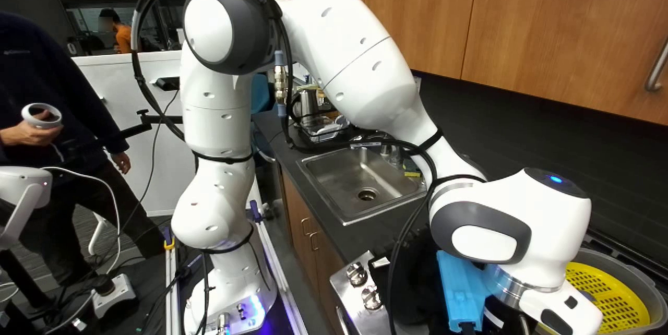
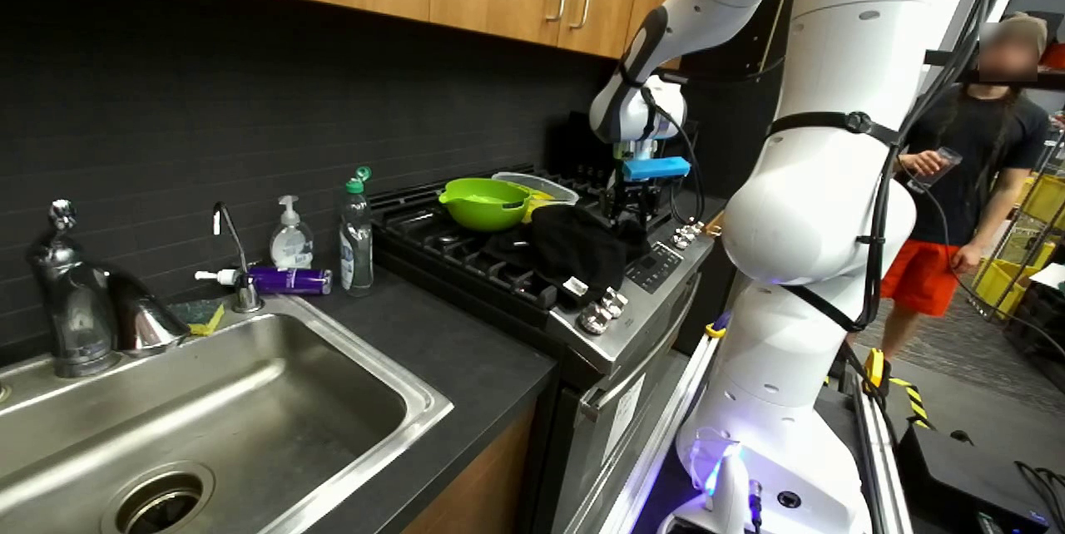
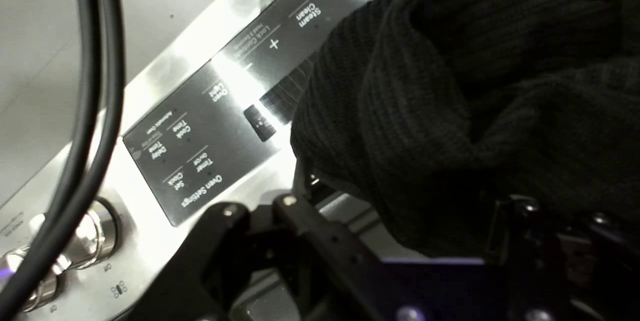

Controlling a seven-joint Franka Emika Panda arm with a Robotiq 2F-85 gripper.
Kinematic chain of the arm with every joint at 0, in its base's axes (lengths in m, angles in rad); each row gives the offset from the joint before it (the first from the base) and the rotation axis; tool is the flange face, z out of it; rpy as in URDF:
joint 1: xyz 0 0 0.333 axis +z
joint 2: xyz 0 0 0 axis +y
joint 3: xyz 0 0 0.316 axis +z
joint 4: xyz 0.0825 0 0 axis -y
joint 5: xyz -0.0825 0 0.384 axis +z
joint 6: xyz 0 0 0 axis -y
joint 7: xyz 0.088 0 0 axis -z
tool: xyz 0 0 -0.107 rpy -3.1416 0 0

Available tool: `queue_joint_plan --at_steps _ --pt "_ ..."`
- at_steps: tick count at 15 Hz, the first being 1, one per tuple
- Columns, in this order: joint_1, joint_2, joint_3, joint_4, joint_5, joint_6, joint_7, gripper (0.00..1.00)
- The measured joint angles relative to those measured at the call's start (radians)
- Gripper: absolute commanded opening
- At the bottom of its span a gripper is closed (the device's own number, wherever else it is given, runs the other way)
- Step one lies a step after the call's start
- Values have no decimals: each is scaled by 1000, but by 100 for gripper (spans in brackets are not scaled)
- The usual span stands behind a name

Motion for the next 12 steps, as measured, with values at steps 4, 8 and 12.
queue_joint_plan --at_steps 4,8,12 --pt "0 0 0 0 0 0 0 74" --pt "0 0 0 0 0 0 0 74" --pt "0 0 1 1 0 0 0 98"
